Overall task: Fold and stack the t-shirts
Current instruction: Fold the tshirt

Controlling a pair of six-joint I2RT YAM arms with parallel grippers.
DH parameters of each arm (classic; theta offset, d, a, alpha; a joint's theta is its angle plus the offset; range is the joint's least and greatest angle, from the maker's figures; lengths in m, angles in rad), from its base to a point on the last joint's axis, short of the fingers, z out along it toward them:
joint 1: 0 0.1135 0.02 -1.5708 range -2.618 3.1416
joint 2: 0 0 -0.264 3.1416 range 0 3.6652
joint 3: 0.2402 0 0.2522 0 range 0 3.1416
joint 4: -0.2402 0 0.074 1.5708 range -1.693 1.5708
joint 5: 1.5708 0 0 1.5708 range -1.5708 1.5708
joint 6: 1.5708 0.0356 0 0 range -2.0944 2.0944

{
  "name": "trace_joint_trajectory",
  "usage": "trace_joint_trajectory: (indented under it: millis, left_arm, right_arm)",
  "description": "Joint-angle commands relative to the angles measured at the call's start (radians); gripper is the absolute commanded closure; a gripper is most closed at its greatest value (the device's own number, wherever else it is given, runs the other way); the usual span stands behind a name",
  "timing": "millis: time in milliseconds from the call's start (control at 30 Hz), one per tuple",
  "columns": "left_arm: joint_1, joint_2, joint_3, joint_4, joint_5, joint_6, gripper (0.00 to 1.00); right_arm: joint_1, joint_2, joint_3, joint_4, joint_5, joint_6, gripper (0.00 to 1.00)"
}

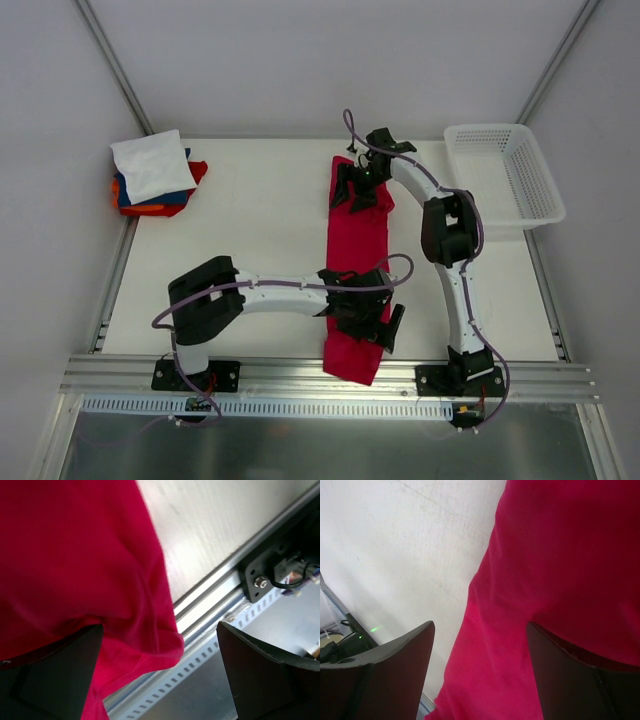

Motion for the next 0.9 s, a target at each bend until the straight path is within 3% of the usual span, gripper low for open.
trace_joint_trajectory:
  millis: [0, 200, 400, 633, 867]
  left_arm:
    - [0.047, -0.140, -0.020, -0.094, -0.175, 0.050, 0.01]
    - [0.109, -0.291, -0.007, -0.102, -0.295, 0.108, 0.01]
    - [0.225, -0.383, -0.004, -0.102, -0.338, 0.191, 0.01]
    - [0.407, -0.281, 0.091, -0.082, -0.321, 0.370, 0.01]
    - [0.527, -0.066, 0.270, 0.021, -0.168, 0.439, 0.01]
  right_arm:
    - [-0.018, -0.185, -0.030, -0.022, 0.048, -0.047, 0.22]
    - [-0.029, -0.322, -0.088, -0.024, 0.112, -0.067, 0.21]
    - [-0.029, -0.533, -0.195, -0.013, 0.311, -0.073, 0.20]
    - [-0.038, -0.842, -0.523, 0.119, 0.575, -0.047, 0.18]
    - [-0.058, -1.155, -0.821, 0.237, 0.764, 0.001, 0.17]
